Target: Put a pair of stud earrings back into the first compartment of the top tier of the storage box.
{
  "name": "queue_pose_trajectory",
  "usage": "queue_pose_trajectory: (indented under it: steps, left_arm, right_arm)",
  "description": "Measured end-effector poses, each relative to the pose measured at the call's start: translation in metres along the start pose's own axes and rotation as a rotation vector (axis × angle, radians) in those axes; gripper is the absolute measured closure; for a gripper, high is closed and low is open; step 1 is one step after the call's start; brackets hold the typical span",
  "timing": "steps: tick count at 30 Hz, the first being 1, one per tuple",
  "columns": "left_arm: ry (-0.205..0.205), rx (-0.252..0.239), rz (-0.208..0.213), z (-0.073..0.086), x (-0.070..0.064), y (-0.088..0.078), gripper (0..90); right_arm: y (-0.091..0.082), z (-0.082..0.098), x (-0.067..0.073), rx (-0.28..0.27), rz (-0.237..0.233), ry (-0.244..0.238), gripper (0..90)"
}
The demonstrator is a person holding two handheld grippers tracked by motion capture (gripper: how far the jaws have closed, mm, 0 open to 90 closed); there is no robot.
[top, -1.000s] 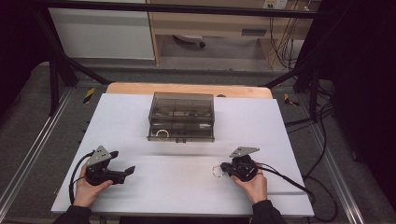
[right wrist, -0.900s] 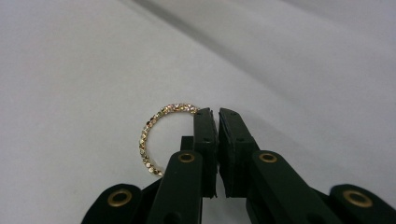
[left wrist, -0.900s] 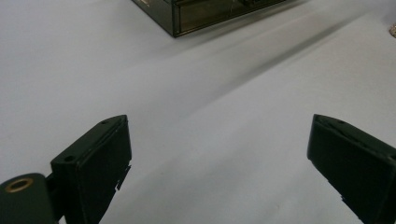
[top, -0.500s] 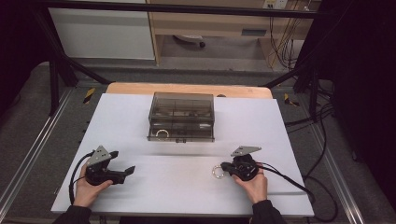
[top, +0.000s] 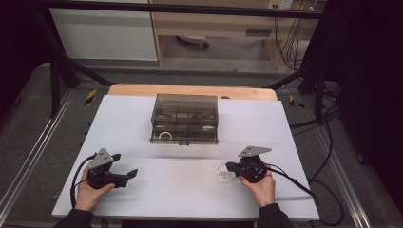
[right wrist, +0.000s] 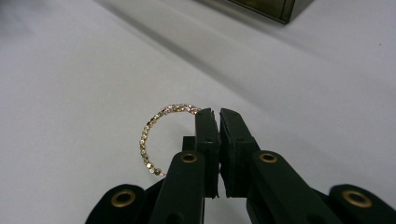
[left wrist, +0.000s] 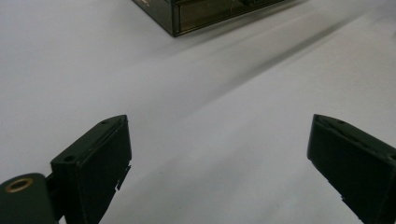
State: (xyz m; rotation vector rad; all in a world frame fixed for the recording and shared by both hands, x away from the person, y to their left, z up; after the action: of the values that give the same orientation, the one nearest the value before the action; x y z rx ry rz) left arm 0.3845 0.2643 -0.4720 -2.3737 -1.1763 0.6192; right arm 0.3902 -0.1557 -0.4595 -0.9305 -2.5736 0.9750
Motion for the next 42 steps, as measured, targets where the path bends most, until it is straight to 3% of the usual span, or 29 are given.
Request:
queue_pose_trajectory:
  steps: [17, 29, 42]
  left_arm:
    - [0.0, 0.0, 0.0, 0.0, 0.0, 0.0, 6.1]
    - [0.001, 0.0, 0.0, 0.0, 0.0, 0.0, 6.2]
    - [-0.003, -0.001, 0.0, 0.0, 0.001, -0.001, 6.1]
  right_arm:
    - [-0.008, -0.03, 0.006, -0.049, -0.006, -0.021, 87.2]
    - [-0.01, -0.067, 0.017, -0.092, -0.015, -0.068, 87.2]
    - [-0.001, -0.104, 0.029, -0.124, -0.032, -0.103, 87.2]
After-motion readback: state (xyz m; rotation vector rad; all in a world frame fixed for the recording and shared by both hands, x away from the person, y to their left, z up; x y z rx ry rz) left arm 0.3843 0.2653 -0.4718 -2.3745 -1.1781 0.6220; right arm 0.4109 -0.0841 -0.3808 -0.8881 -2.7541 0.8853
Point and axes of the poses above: each handheld gripper's, and its own axes: y roughly forward along the jaws, z roughly out of its underside, x roughly to its left, the point moved 5 cm from there along y, roughly forward along the jaws, and after that the axes turned 11 degrees about -y, right-handed, at the moved point
